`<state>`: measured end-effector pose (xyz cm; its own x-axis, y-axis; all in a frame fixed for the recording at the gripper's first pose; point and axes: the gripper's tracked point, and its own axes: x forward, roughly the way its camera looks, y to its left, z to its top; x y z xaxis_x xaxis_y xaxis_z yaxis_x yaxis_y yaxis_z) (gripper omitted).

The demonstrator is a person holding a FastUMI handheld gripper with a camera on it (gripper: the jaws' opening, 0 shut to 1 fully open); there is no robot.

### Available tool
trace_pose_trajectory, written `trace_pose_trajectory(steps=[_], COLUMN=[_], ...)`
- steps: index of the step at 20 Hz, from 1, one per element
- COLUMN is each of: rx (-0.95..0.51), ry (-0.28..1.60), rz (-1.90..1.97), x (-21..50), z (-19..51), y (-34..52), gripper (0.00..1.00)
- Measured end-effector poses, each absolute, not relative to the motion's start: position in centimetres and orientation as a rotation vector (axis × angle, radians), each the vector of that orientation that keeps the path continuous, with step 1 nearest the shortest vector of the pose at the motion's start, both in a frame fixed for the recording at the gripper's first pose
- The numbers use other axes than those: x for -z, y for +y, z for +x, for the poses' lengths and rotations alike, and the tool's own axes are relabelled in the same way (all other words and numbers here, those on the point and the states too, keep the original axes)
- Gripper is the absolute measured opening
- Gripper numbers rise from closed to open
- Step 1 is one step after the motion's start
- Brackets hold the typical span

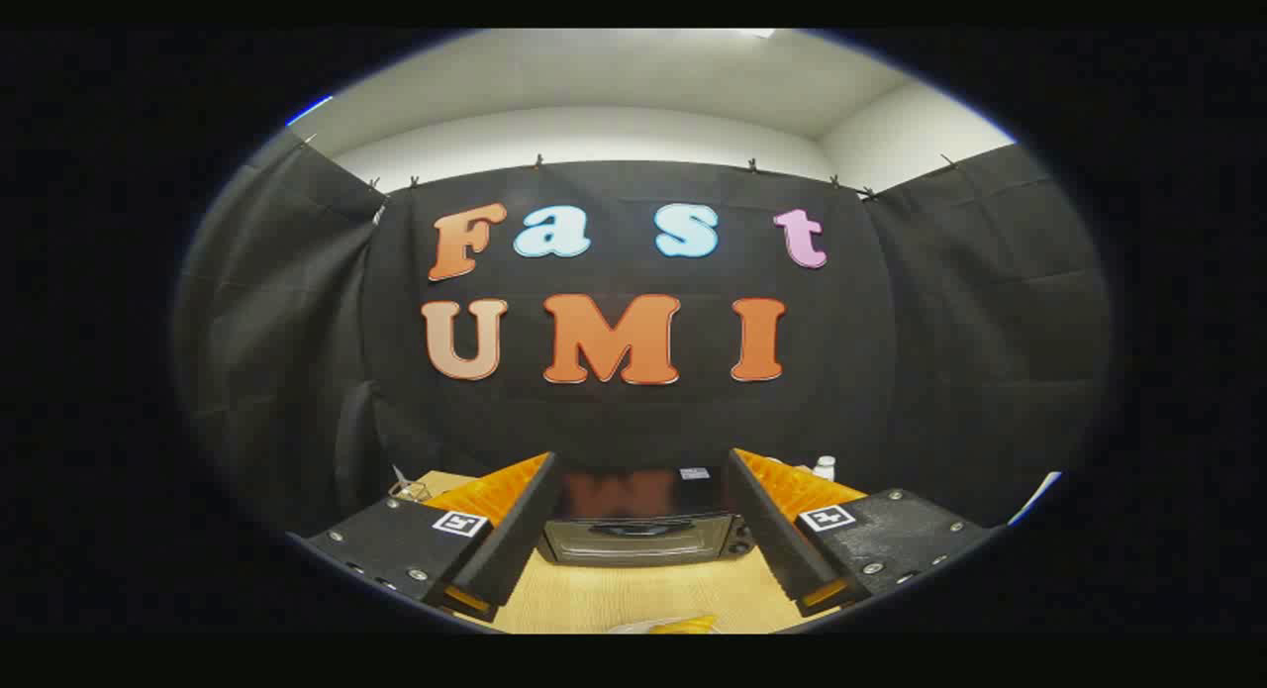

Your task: Open the toaster oven, put the food inside, and close the toaster oven door.

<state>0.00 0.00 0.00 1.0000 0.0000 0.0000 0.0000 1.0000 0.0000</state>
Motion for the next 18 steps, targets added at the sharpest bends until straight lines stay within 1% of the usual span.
trace_pose_trajectory(steps=[10,18], rx=[0.024,0.012], ry=[-0.008,-0.022], rz=[0.021,0.008], x=[-0.4,0.6], z=[-1.4,-1.4], y=[-2.3,-2.1], gripper=[0.99,0.98])
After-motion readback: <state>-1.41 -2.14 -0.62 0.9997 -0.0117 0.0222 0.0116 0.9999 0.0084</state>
